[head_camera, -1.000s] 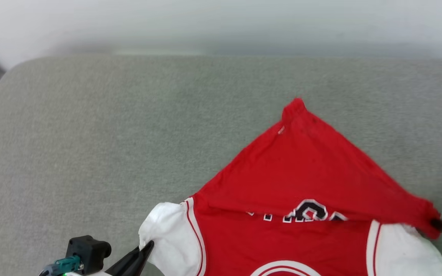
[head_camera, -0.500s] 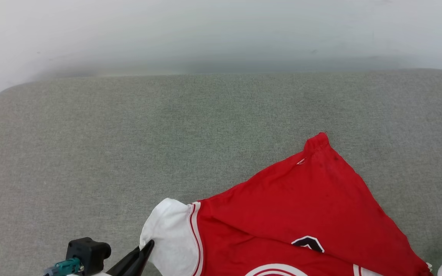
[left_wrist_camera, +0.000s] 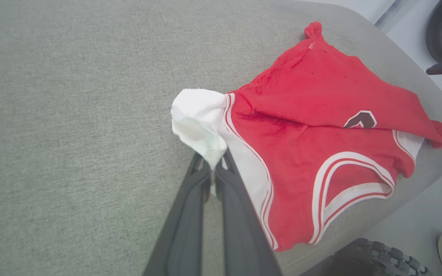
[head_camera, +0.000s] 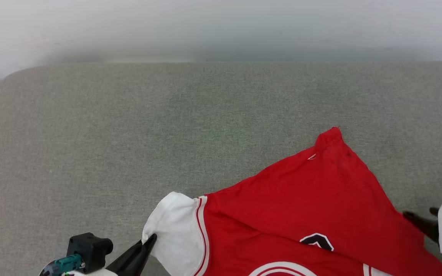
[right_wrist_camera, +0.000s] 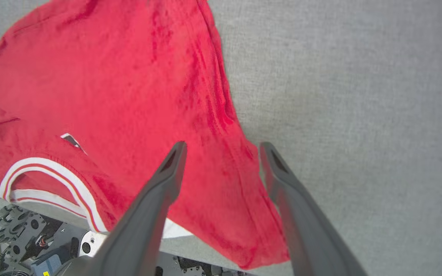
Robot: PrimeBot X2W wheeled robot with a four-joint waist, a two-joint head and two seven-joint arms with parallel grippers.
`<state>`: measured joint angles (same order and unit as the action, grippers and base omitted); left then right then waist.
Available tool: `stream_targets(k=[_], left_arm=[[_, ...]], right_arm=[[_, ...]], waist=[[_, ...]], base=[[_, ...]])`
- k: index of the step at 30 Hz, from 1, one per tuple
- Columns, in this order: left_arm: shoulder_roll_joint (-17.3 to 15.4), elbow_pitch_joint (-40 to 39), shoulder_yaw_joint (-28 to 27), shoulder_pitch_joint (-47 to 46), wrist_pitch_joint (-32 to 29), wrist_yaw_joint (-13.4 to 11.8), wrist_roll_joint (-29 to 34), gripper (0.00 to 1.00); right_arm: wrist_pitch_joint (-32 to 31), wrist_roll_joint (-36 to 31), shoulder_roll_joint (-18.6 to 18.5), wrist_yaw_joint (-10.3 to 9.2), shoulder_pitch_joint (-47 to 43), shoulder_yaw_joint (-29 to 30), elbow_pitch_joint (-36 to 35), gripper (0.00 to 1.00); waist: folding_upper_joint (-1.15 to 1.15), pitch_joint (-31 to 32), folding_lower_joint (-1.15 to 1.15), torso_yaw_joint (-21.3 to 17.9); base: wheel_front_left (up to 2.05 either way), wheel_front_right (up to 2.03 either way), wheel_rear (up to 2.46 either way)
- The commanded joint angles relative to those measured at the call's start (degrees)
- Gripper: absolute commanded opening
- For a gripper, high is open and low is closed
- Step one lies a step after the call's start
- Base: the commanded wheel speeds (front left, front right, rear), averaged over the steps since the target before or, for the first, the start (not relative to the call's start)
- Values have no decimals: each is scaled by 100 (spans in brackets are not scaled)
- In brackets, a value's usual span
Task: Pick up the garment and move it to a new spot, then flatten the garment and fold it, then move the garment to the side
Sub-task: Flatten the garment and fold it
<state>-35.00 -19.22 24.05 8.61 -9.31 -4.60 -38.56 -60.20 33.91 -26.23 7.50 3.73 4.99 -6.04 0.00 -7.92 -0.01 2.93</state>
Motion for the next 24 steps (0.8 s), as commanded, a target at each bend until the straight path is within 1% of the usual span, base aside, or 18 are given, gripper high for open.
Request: stream_targets(k=[1,6,10,13,19,24], left_arm=[[-7,-78,30,-158,29,8,64,0],[8,-221,96,-396,-26,64,185,0],[56,-295,165,-587,-31,115,276,0],[120,-345,269,-732,-29,175,328,0],[257,-333,396,-913,54,251,406,0],[325,-275,461,-946,105,254,422,0]], right_arm=[[-141,15,40,-2,621,-238,-113,100],[-276,-279,223,-2,1562,-487,199,100],[-251,-564,338,-2,2256,-654,780,100],[-236,-796,295,-2,2682,-721,1224,100],[-160,-1155,171,-2,3118,-897,2090,100],[-201,-1227,57,-2,3080,-1095,2535,100]], waist=[[0,-221,1,172],[0,-606,1,498],[0,-885,1,765],[0,-1098,1,982],[0,-1360,1,1330],[0,-1442,1,1510]], base=[[0,0,0],[0,0,0],[0,0,0],[0,0,0],[0,0,0],[0,0,0]])
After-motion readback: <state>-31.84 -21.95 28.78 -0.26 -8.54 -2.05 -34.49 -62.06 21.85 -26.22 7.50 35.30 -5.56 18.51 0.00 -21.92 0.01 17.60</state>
